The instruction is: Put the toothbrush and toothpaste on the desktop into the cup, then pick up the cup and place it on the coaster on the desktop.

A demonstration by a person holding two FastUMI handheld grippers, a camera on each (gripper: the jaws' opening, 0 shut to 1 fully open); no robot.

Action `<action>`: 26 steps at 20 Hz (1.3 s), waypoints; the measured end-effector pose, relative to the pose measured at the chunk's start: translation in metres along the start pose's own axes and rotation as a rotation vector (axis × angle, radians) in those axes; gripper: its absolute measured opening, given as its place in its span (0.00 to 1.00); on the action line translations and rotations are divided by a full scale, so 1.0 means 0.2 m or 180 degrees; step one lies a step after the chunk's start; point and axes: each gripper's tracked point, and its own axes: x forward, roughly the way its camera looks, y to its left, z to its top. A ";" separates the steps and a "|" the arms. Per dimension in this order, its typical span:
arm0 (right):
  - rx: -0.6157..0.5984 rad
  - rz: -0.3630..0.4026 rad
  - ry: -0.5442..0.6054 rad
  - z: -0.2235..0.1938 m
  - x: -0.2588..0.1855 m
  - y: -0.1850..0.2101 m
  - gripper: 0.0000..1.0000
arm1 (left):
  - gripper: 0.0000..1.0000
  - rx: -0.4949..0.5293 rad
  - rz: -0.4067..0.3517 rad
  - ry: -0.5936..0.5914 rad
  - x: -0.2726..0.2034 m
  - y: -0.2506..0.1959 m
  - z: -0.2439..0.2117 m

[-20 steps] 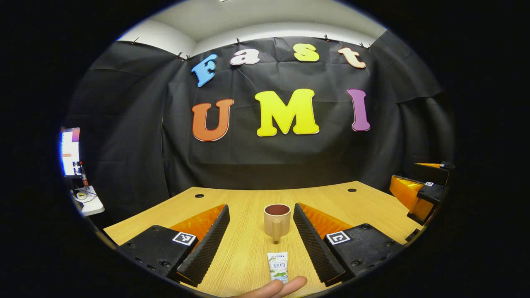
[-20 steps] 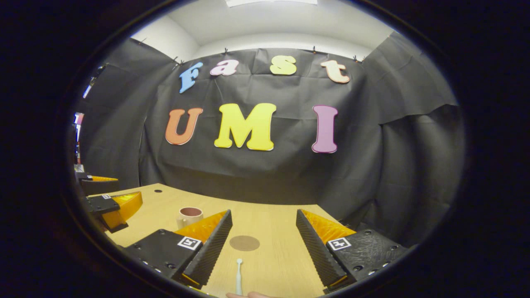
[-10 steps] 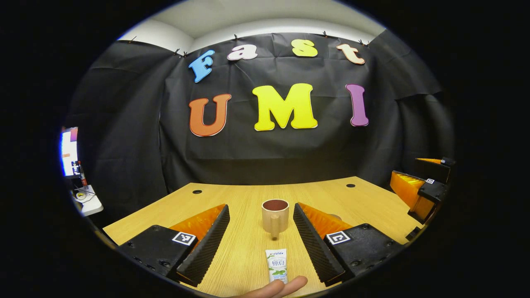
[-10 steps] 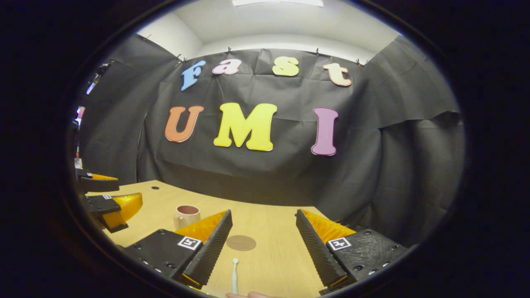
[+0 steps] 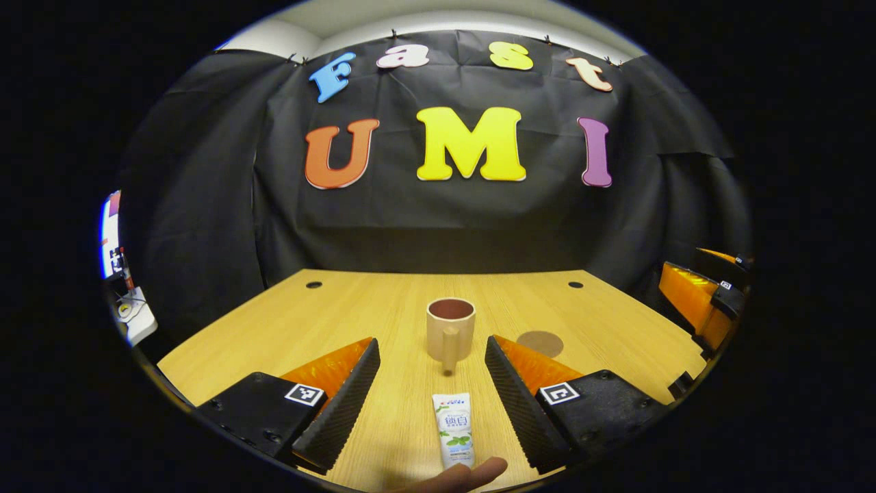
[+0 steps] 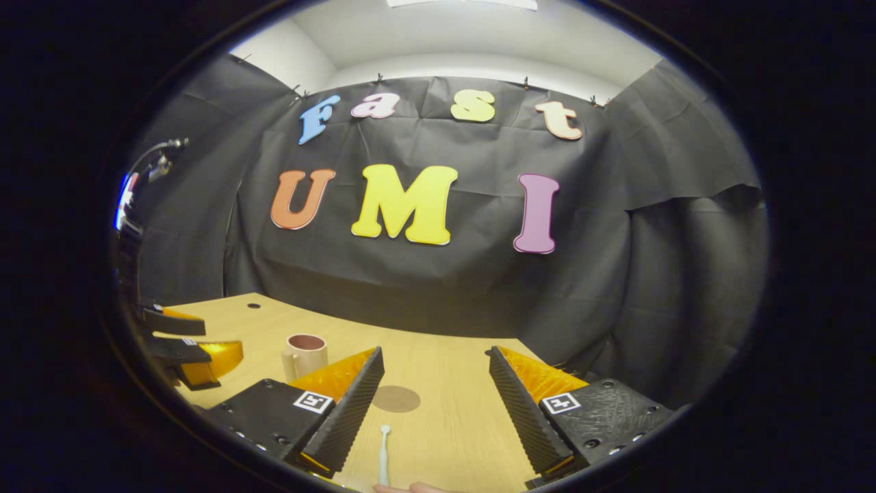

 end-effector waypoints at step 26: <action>-0.0025 -0.0059 0.0263 -0.12 0.08 -0.03 0.95 | 0.79 0.0141 -0.0269 0.1421 0.05 -0.13 -0.73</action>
